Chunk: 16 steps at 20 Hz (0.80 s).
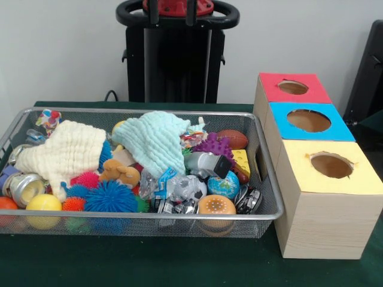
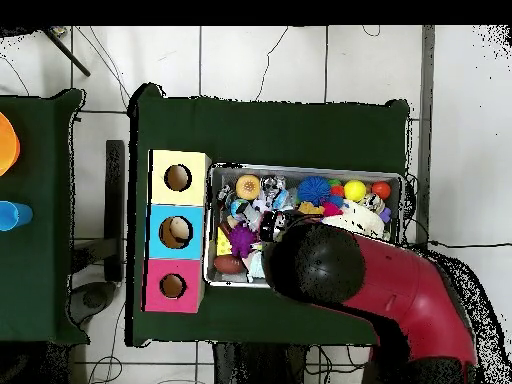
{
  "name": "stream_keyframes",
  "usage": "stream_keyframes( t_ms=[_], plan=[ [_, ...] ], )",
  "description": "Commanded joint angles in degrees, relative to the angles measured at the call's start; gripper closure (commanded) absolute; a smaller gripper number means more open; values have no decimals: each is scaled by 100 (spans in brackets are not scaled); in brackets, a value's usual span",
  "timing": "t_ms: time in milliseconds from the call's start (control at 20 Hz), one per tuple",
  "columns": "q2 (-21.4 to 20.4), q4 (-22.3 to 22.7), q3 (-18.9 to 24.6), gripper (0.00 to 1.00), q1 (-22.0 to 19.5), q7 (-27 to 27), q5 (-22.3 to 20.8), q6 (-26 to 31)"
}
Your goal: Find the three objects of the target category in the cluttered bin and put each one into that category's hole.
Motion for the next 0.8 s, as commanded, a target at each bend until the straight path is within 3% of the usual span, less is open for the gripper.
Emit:
stream_keyframes(
  t_ms=[50, 450, 800],
  plan=[
    [-56, 688, 554, 0, -497, -1173, -205, 324],
    [-109, 891, 800, 0, -1177, -1535, -397, 260],
    [25, 815, 1107, 0, -1670, -1640, -663, 251]
  ],
)
